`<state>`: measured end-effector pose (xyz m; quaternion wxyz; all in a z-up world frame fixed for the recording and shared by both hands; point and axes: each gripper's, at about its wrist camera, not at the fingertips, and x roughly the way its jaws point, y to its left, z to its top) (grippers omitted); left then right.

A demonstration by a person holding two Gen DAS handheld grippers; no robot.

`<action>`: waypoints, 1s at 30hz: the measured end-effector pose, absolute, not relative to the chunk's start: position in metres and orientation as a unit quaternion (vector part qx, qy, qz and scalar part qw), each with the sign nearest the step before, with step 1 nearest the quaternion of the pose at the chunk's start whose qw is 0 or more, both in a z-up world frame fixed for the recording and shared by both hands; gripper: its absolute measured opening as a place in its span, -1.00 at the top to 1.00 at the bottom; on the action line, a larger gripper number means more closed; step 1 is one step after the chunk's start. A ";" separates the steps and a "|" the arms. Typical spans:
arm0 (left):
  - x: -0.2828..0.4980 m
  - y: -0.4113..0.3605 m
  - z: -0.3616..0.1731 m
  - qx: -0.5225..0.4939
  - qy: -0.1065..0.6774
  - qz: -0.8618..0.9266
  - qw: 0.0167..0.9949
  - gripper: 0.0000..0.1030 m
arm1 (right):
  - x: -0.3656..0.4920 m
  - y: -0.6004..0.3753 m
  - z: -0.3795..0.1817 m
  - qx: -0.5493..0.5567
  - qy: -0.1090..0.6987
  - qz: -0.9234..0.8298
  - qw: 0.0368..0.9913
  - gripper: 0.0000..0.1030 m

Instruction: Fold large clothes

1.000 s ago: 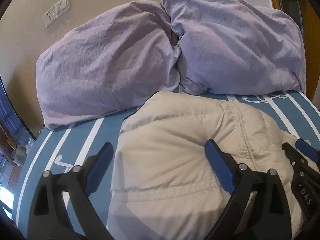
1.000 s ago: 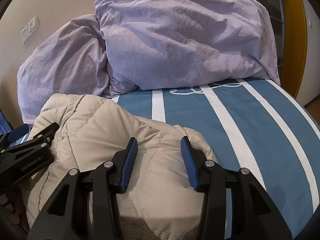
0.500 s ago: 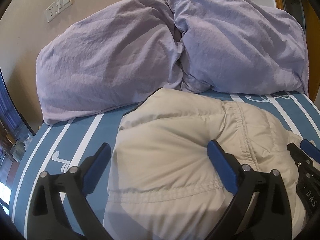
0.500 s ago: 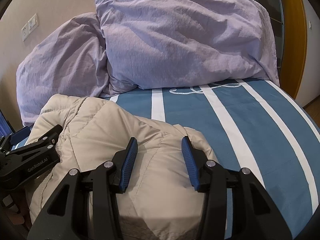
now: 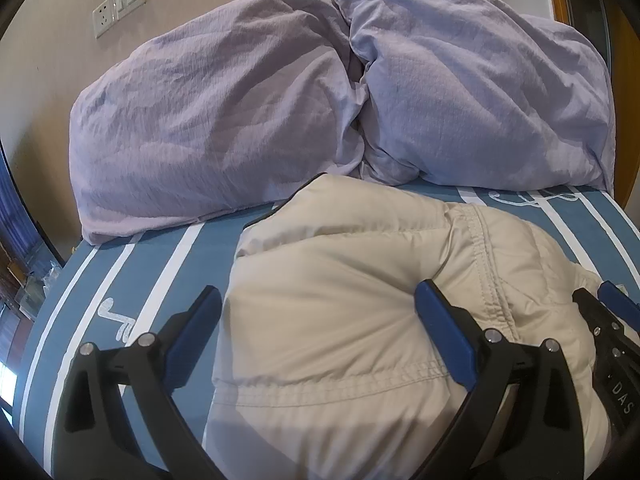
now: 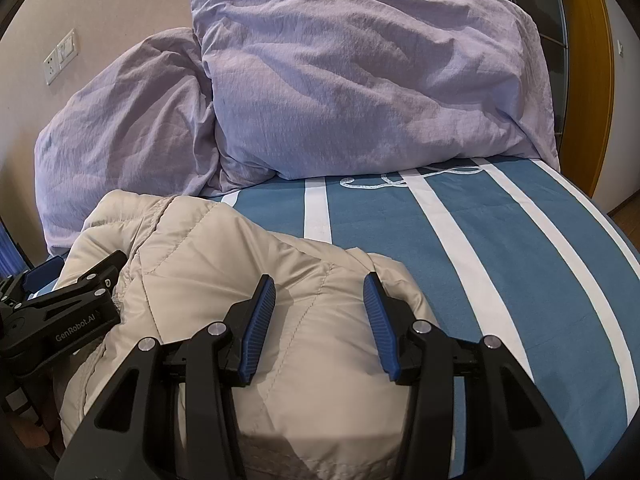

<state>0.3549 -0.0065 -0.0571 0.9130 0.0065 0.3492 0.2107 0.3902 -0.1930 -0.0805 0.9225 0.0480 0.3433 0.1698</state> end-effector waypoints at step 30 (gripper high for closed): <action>0.354 -0.005 -0.057 0.002 0.347 0.208 0.914 -0.90 | 0.390 -0.194 -0.081 0.050 0.341 0.170 0.923 0.06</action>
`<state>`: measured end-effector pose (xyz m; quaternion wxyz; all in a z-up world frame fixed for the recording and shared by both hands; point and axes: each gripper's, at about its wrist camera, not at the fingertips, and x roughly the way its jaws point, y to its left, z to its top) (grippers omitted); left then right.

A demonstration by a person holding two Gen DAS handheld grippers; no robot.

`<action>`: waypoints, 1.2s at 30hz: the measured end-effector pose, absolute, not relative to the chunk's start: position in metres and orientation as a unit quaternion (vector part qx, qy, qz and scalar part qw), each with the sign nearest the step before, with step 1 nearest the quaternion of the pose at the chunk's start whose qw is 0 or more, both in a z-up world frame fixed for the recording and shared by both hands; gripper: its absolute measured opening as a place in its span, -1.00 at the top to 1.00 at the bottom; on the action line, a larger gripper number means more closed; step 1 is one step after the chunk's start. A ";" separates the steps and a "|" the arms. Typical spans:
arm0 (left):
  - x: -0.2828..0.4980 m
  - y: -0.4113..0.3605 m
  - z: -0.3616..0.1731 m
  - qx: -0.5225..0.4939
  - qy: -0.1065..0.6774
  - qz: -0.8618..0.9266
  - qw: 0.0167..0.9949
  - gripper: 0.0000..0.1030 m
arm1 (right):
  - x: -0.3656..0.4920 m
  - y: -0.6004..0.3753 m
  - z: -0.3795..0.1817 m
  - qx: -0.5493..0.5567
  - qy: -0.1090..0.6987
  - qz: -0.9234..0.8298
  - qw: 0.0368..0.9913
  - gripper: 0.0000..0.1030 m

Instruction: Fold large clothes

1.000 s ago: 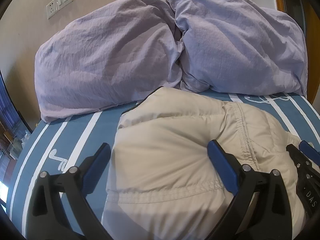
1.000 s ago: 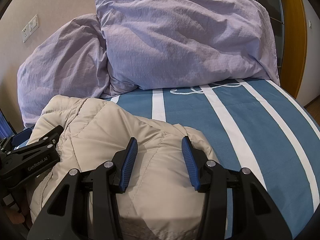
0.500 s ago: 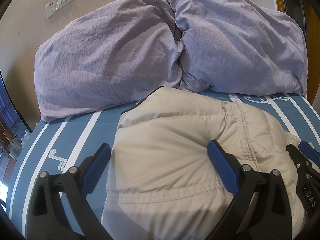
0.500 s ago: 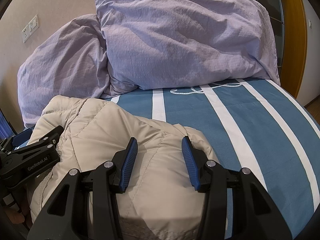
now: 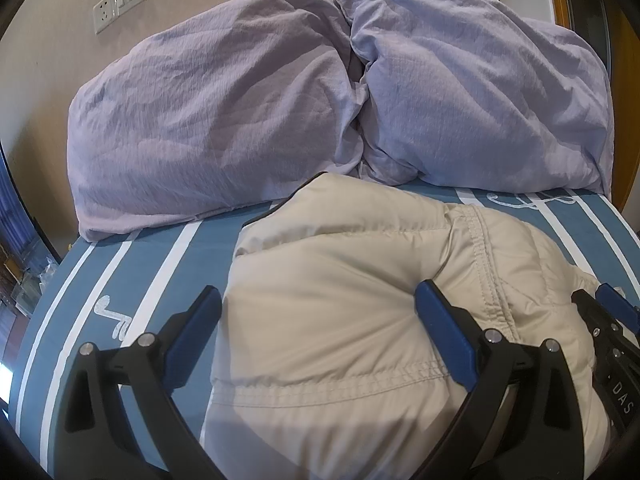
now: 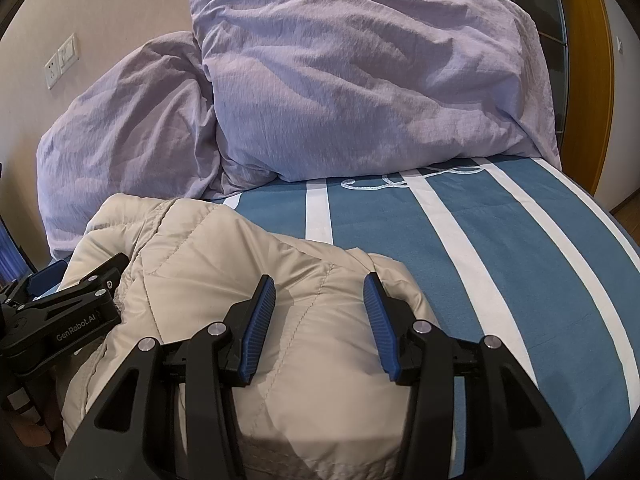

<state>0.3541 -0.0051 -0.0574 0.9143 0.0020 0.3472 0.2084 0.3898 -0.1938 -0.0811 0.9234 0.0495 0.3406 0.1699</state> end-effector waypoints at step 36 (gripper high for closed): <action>0.334 0.006 -0.044 -0.040 0.360 0.193 0.912 -0.92 | 0.400 -0.207 -0.067 0.086 0.416 0.204 0.882 -0.04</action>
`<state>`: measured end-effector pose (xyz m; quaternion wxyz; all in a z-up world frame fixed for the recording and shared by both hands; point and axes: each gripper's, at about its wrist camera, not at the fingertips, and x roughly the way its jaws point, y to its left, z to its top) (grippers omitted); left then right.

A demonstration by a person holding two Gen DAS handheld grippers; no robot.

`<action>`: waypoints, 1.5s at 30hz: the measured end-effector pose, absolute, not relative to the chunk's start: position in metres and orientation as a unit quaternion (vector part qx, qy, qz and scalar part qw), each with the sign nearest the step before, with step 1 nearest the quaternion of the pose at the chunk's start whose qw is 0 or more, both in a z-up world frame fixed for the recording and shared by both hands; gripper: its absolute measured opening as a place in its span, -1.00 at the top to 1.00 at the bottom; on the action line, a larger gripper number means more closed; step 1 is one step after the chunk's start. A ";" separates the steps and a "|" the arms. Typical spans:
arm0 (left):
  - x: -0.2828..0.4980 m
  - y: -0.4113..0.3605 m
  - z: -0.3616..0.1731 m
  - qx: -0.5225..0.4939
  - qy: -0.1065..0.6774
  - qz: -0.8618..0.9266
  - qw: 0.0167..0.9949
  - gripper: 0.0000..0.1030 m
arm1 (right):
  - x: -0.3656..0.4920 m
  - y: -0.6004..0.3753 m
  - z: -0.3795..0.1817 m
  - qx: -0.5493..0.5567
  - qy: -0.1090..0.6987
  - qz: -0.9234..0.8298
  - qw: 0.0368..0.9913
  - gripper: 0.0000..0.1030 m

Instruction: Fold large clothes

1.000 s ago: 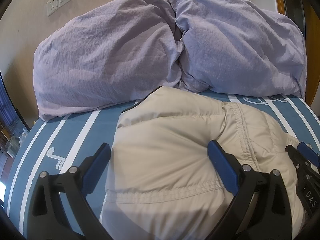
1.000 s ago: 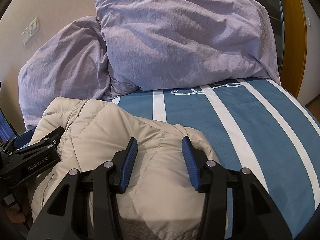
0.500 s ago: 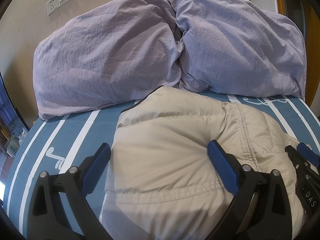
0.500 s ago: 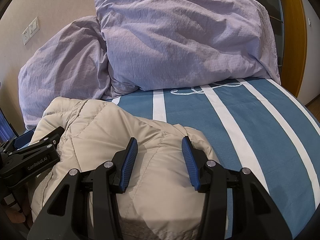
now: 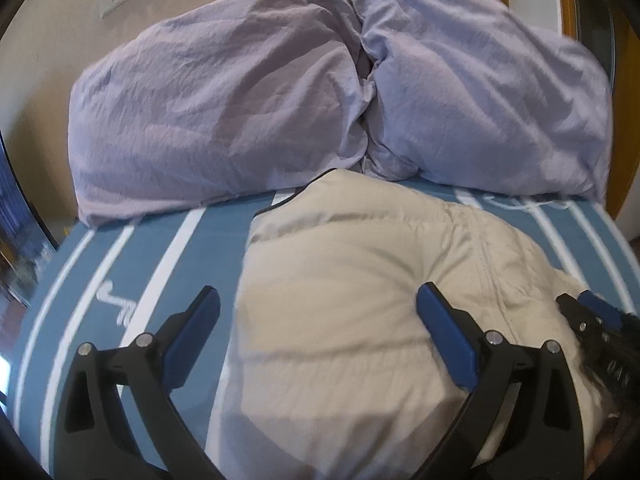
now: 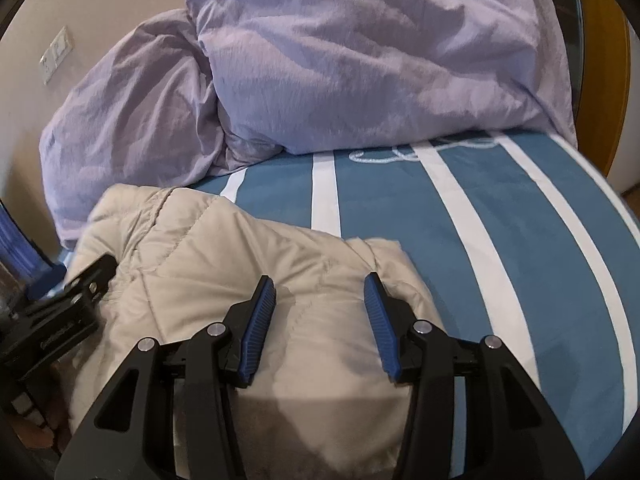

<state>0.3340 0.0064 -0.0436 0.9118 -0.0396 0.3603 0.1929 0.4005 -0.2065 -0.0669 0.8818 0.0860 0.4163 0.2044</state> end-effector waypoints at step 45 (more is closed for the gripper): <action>0.289 0.107 -0.097 -0.423 0.395 -0.051 0.814 -0.82 | 0.411 -0.256 -0.124 0.321 0.525 0.376 0.693 -0.84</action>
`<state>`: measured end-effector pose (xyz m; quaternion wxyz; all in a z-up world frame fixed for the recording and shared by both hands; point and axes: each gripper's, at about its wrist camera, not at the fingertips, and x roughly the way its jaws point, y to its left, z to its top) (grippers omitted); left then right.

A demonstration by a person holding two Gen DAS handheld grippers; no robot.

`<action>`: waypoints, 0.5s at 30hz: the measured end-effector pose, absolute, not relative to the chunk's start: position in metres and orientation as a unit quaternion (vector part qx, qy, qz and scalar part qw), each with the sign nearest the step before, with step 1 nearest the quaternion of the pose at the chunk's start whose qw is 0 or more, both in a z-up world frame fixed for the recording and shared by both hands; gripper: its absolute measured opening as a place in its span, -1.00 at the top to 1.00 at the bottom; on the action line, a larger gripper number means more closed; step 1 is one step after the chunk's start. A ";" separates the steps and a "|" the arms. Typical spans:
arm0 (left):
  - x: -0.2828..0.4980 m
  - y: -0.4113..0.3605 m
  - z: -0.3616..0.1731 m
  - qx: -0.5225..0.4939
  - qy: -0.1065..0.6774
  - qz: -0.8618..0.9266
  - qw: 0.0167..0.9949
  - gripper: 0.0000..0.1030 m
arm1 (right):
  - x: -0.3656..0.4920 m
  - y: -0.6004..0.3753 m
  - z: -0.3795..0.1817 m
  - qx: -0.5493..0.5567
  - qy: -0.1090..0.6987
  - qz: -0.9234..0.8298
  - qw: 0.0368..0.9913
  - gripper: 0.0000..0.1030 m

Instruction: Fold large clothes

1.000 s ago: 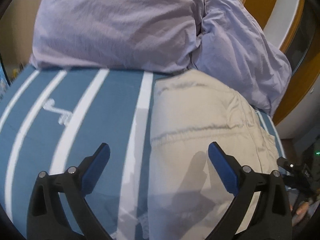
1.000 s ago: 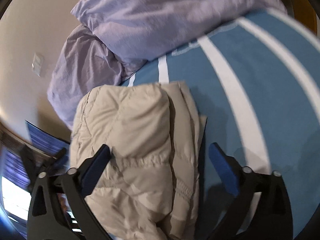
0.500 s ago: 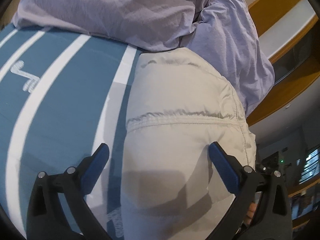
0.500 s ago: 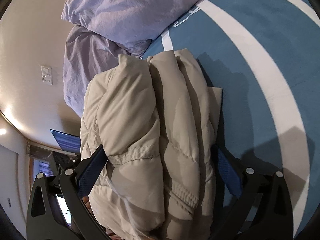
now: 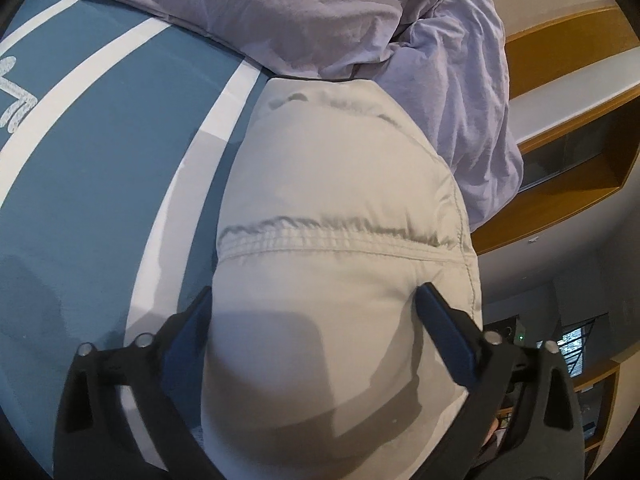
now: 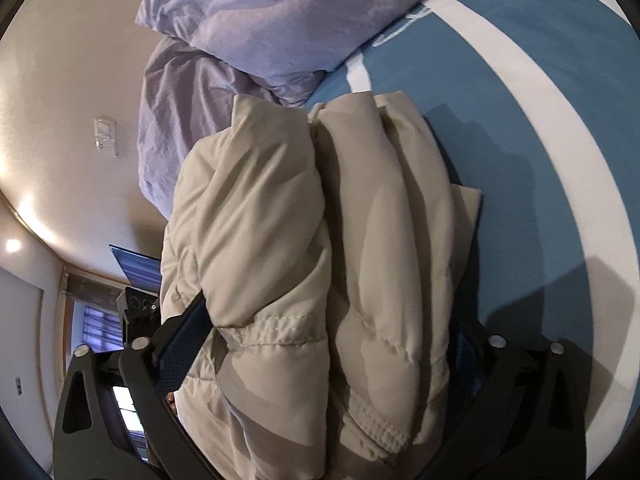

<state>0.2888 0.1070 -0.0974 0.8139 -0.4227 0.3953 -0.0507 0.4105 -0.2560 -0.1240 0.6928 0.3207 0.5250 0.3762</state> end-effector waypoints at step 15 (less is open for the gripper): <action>0.298 0.167 -0.062 -0.418 0.361 0.011 0.834 -0.46 | 0.443 -0.179 -0.098 0.301 0.494 0.417 0.701 -0.24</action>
